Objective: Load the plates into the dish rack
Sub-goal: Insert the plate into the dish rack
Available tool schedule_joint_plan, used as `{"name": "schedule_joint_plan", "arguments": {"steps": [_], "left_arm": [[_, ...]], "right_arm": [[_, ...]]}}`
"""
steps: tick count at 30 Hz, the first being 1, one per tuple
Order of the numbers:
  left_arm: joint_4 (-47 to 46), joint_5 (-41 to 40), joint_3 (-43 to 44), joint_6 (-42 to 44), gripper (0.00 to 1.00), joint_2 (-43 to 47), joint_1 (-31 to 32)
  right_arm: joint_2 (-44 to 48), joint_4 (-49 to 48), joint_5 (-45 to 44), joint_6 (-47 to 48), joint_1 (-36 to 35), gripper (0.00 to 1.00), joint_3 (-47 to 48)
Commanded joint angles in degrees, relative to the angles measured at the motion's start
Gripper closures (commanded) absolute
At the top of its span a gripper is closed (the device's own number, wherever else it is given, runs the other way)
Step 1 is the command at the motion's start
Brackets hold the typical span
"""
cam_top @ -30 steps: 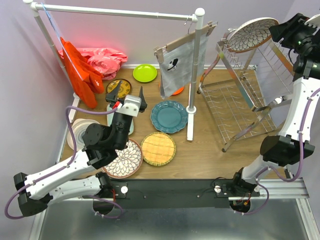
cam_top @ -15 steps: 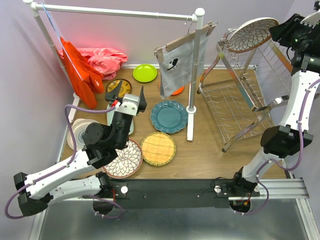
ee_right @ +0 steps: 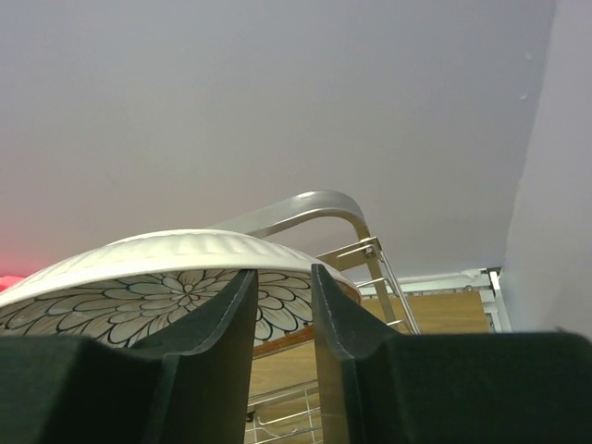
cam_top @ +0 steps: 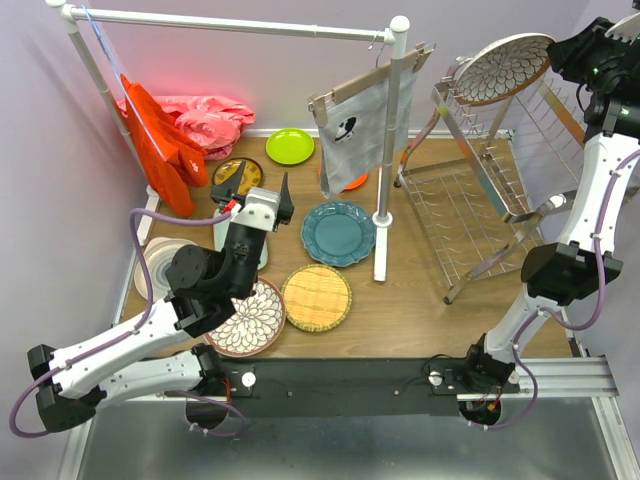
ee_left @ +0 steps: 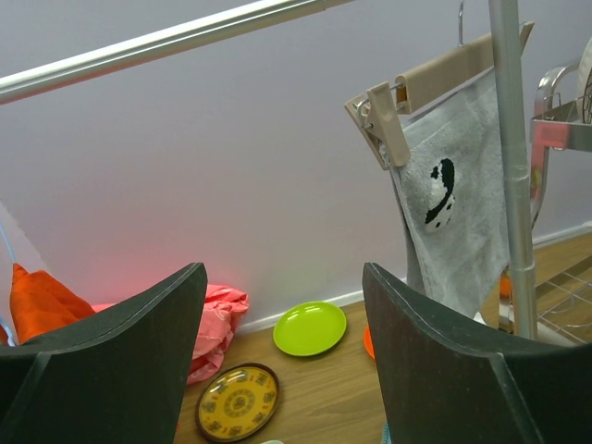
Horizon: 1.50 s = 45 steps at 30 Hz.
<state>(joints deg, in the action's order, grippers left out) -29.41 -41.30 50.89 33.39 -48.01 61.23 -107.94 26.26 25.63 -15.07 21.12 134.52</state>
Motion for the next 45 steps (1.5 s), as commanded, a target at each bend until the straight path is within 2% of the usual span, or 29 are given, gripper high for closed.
{"name": "schedule_joint_plan", "arguments": {"steps": [1,6,45], "left_arm": [[-0.47,1.04,1.23,-1.13,0.23,-0.59,-0.15],[-0.47,1.13,1.31,-1.39,0.23,-0.95,-0.24],[-0.47,2.01,1.40,-2.80,0.23,-1.38,-0.15]], "right_arm": [[-2.27,-0.51,-1.19,0.04,0.58,0.66,2.76],[-3.33,-1.21,-0.67,-0.05,0.50,0.70,4.43],[-6.32,-3.14,-1.46,0.30,-1.88,0.69,7.95]]}}
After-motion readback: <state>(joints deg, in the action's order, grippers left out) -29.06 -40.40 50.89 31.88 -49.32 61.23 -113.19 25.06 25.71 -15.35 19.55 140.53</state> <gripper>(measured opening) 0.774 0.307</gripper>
